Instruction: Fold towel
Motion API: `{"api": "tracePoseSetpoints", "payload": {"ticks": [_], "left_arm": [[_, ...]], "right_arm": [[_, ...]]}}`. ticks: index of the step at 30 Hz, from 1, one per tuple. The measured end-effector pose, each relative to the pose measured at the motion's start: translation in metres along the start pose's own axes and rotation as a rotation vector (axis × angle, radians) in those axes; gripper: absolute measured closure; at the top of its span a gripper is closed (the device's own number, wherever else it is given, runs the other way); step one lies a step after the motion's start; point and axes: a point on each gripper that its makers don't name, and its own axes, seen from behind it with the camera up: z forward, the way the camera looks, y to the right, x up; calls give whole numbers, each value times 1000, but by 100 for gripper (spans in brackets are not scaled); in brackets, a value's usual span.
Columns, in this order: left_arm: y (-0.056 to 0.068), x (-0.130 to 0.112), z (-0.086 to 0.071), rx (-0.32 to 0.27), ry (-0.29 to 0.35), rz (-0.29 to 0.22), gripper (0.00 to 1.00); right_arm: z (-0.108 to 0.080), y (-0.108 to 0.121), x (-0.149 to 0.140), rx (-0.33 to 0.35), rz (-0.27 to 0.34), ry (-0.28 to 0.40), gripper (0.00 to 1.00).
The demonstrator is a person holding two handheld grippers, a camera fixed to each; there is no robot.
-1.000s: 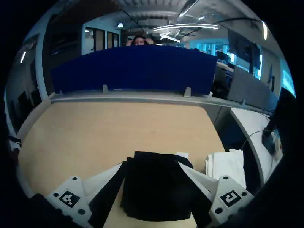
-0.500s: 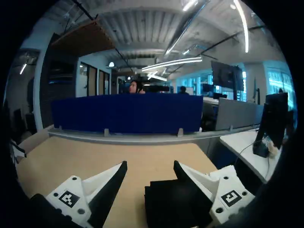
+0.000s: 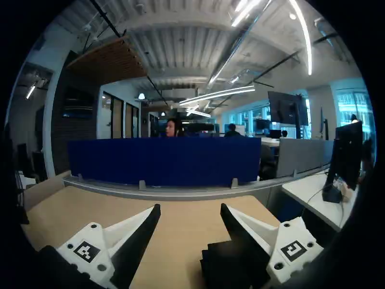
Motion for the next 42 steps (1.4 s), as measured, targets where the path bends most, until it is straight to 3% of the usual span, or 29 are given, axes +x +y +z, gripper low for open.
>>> {"api": "tracePoseSetpoints", "payload": {"ticks": [8, 18, 24, 33, 42], "left_arm": [[-13, -4, 7, 47, 86, 51, 11], [-14, -57, 25, 63, 136, 129, 11], [-23, -83, 34, 95, 152, 126, 11], [-50, -117, 36, 144, 163, 112, 11], [-61, -149, 35, 151, 182, 82, 11]], "right_arm": [[3, -29, -8, 20, -30, 6, 3], [12, -58, -27, 53, -38, 12, 3], [20, -65, -45, 61, -41, -21, 3], [38, -86, -52, 72, -113, -36, 3], [45, -112, -68, 95, -125, -41, 1]]}}
